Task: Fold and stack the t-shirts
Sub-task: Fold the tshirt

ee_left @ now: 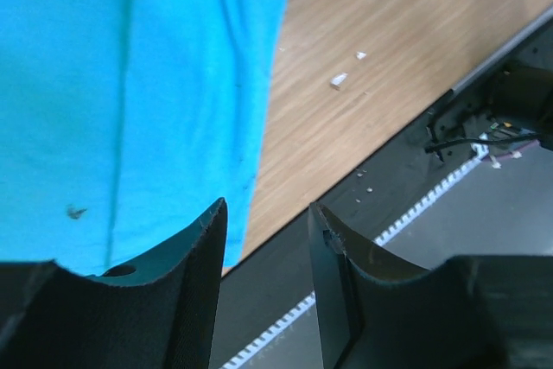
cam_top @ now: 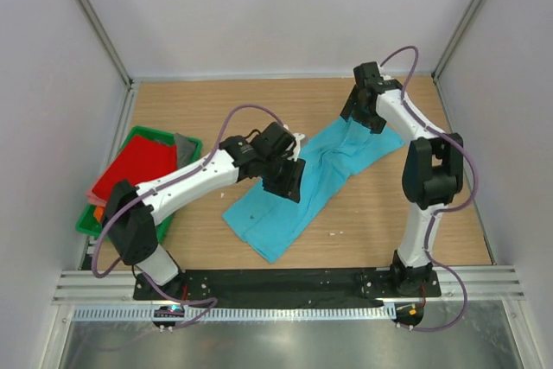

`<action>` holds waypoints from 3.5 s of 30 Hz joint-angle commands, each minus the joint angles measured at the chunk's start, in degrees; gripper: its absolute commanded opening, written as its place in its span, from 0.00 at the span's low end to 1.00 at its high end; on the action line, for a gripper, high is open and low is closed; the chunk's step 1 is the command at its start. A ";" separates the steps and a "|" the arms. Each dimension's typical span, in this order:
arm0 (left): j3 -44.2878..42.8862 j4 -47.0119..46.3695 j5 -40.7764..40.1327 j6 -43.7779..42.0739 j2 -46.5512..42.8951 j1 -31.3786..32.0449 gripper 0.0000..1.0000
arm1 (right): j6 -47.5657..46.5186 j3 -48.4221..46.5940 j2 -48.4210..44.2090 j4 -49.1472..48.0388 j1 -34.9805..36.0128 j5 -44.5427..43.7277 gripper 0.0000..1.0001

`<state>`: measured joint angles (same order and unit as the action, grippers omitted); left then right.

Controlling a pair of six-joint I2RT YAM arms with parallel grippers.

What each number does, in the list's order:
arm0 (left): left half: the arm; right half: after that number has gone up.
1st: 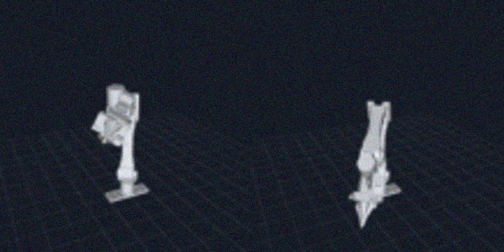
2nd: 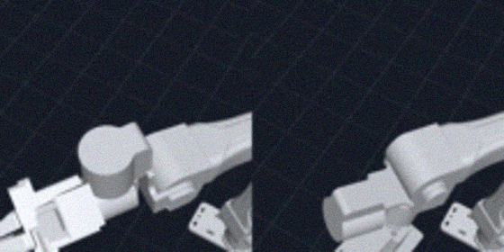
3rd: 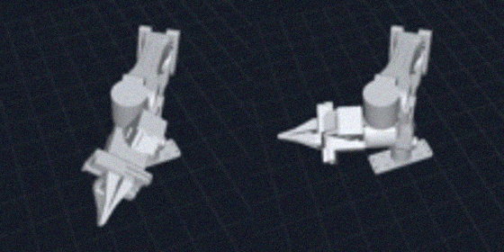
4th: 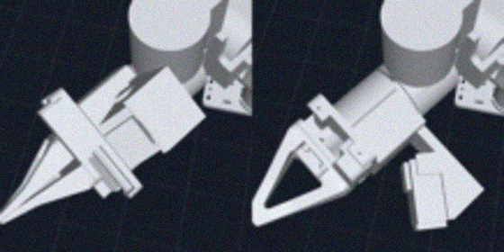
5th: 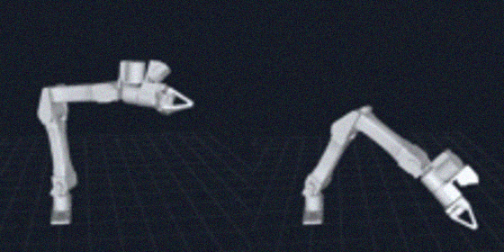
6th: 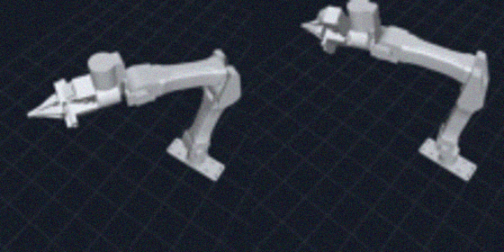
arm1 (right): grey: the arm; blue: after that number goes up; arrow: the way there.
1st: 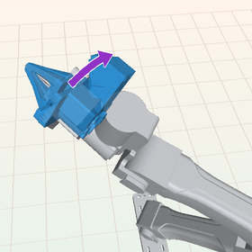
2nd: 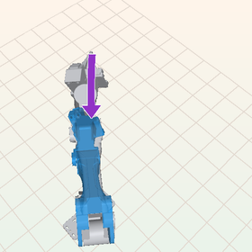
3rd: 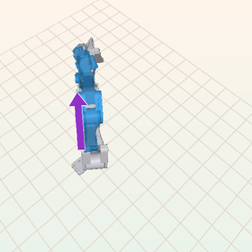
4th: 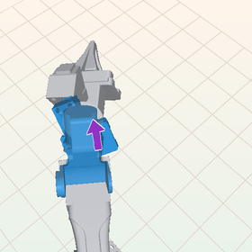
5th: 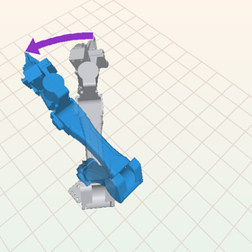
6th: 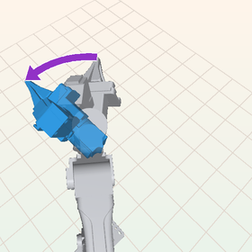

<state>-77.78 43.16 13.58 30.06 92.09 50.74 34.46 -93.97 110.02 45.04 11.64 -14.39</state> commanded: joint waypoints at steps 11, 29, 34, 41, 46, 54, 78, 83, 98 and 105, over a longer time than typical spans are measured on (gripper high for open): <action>-3.61 6.33 -3.04 -10.72 4.49 -9.25 0.44 | 0.91 -20.52 24.18 -2.13 0.84 -9.16 0.83; -7.48 2.90 -5.24 -10.91 22.51 -9.87 0.50 | -14.68 -43.57 38.61 -10.58 6.12 -3.80 0.82; -1.52 3.08 -2.77 -5.20 25.25 -7.86 0.49 | -15.56 -43.93 38.25 -10.94 6.12 -3.18 0.82; 7.29 -3.16 1.27 3.33 21.29 -3.82 0.48 | -15.65 -46.73 39.83 -11.73 6.12 -1.35 0.82; 6.50 -5.10 2.94 7.63 20.58 0.58 0.47 | -16.00 -47.35 39.75 -13.31 6.12 0.85 0.82; 2.64 -2.47 -1.72 8.87 14.61 0.41 0.49 | -14.77 -49.56 31.16 -5.76 6.20 -2.56 0.82; 7.11 2.28 -0.75 10.37 -7.36 -11.27 0.54 | -11.07 -29.33 27.00 2.69 9.80 -4.15 0.78; 9.31 2.37 0.65 10.10 -8.33 -13.91 0.54 | -16.51 -33.99 33.41 -0.12 11.03 -2.57 0.78; 15.99 -1.49 3.47 10.54 -6.75 -15.23 0.54 | -21.89 -52.18 39.59 -11.02 14.20 7.79 0.78; 20.21 -4.13 3.20 13.44 -9.91 -15.23 0.54 | -20.31 -49.57 28.96 -3.74 14.90 -1.49 0.83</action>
<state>-58.17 41.82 15.86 41.78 85.52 35.70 13.63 -143.06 149.36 38.72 26.20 -10.63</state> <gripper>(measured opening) 0.541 0.819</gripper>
